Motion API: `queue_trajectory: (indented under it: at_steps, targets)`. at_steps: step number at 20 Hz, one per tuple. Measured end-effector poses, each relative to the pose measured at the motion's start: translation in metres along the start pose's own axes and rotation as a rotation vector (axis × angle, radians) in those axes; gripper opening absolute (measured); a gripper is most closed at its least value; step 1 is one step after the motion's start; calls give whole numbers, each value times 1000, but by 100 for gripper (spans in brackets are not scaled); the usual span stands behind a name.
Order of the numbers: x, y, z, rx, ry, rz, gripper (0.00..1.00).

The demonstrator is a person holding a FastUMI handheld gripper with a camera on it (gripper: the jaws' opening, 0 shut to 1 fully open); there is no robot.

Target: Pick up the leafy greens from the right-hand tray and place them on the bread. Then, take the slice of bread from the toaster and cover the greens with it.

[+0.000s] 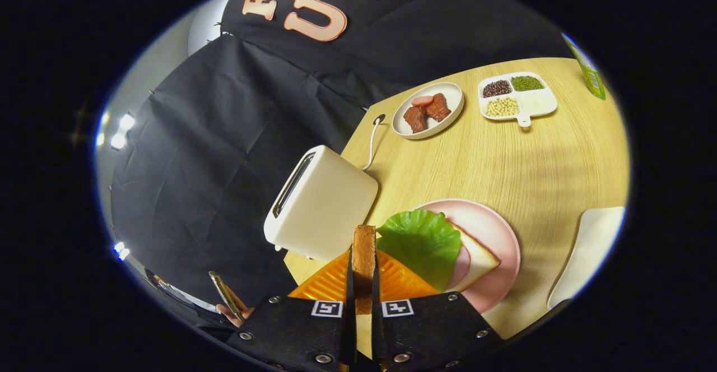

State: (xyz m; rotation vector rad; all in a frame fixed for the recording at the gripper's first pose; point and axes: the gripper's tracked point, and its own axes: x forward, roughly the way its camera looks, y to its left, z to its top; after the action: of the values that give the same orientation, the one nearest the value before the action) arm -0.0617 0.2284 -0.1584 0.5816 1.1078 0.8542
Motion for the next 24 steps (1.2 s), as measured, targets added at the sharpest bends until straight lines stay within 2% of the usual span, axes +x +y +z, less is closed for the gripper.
queue_trajectory:
  at_steps: [3, 6, 11, 13, 15, 16, 18, 24]
  targets:
    - [4, -16, -10, 4, 19, -28, 11]
    - [8, -47, -15, -21, 29, -136, 11]
    - [6, -47, -15, -49, 12, -145, 15]
    - [3, -54, -13, -81, -4, -191, 20]
    - [0, -65, -3, -112, -50, -252, 31]
    - [-5, -67, 4, -121, -80, -269, 42]
    - [-14, -62, 20, -134, -150, -276, 51]
    - [-51, -57, 64, -325, -351, -433, 76]
